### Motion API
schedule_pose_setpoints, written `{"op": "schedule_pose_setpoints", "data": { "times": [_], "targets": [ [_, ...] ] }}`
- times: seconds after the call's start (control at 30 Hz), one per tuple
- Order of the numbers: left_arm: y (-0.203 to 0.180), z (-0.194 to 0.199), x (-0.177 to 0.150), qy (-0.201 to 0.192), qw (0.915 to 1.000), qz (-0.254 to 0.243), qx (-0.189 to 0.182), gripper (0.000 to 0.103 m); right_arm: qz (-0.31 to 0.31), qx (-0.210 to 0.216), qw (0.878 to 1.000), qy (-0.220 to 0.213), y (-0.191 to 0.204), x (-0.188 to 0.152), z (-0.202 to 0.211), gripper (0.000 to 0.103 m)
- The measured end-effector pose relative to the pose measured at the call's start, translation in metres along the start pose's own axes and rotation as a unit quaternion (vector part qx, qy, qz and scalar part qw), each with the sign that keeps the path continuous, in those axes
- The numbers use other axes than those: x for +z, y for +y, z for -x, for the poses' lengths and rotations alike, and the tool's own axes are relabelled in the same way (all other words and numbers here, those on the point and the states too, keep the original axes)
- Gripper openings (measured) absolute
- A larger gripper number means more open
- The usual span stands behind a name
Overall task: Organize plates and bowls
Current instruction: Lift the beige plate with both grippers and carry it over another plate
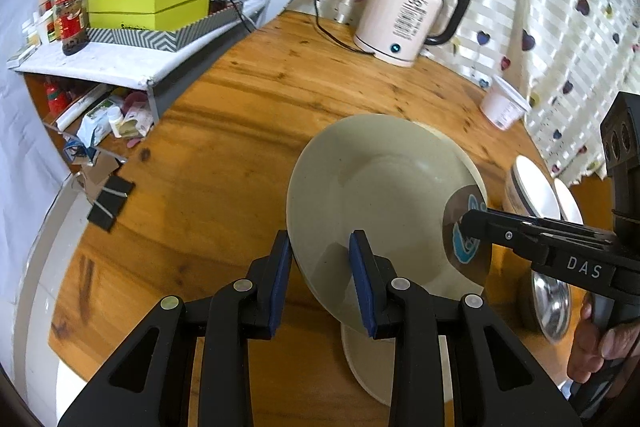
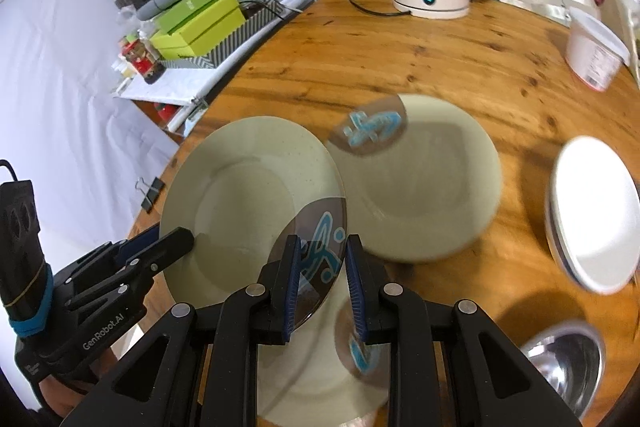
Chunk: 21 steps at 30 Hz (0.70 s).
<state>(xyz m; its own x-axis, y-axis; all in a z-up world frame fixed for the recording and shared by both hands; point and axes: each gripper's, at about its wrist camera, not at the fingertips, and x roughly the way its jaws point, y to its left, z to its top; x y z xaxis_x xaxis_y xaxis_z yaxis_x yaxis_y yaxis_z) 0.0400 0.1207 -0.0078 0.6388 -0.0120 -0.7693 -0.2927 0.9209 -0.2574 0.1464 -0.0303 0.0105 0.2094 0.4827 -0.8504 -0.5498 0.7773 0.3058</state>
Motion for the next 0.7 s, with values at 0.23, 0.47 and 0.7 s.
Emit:
{"op": "schedule_pose_setpoints", "data": {
  "times": [0.23, 0.47, 0.7],
  "targets": [
    [-0.018, 0.005, -0.022, 0.014, 0.9998, -0.017, -0.005, 0.031, -0.016, -0.009, 1.000, 0.001, -0.010, -0.028, 0.009, 0.022],
    [-0.028, 0.004, -0.040, 0.031, 0.9992, -0.026, -0.006, 0.031, -0.027, -0.015, 0.999, 0.010, -0.018, -0.050, 0.009, 0.023],
    [-0.032, 0.001, -0.048, 0.043, 0.9987, -0.028, -0.006, 0.031, -0.034, -0.015, 0.999, 0.015, -0.023, -0.059, 0.008, 0.023]
  ]
}}
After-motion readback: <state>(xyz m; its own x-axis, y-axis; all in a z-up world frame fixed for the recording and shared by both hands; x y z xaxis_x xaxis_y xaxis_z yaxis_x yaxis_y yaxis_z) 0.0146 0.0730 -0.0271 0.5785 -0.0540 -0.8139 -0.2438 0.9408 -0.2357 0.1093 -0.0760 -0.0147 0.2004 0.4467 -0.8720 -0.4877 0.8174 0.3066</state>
